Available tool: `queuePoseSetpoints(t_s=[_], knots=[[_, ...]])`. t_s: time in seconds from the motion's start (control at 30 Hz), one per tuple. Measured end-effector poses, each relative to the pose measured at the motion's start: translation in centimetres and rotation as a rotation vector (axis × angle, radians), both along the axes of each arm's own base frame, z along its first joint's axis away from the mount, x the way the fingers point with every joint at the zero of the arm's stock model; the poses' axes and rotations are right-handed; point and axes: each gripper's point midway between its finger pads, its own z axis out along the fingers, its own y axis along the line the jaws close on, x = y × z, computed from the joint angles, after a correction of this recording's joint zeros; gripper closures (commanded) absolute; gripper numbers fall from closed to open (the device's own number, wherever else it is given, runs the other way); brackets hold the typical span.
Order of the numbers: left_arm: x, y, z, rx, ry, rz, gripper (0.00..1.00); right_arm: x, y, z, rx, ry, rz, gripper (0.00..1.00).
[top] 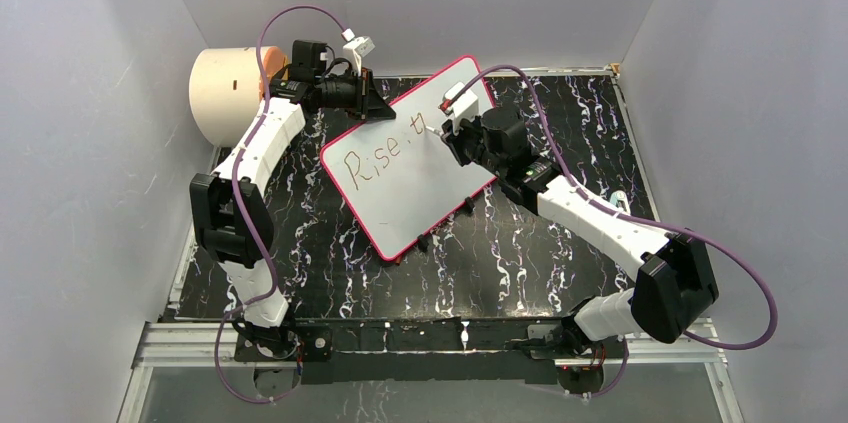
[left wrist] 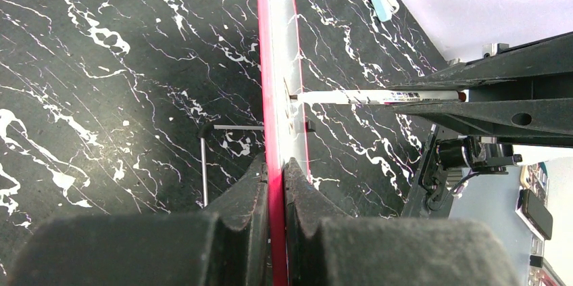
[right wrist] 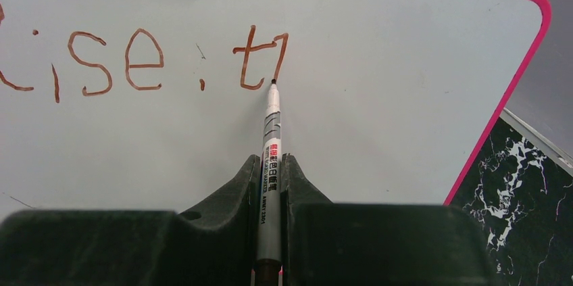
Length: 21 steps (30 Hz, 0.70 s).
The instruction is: Write a sentence on the whiteboard
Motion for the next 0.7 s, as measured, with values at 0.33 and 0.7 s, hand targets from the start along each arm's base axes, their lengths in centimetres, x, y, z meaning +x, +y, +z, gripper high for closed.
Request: queuePoseSetpoints(t_s=[0.33, 0.7], knots=[[-0.1, -0.1, 0.1, -0.002, 0.002, -0.004, 1.0, 0.6, 0.4, 1.1, 0.037, -0.038, -0.005, 1.0], [-0.1, 0.0, 0.0, 0.001, -0.002, -0.004, 1.0, 1.3, 0.4, 1.5, 0.05, -0.063, -0.029, 1.0]])
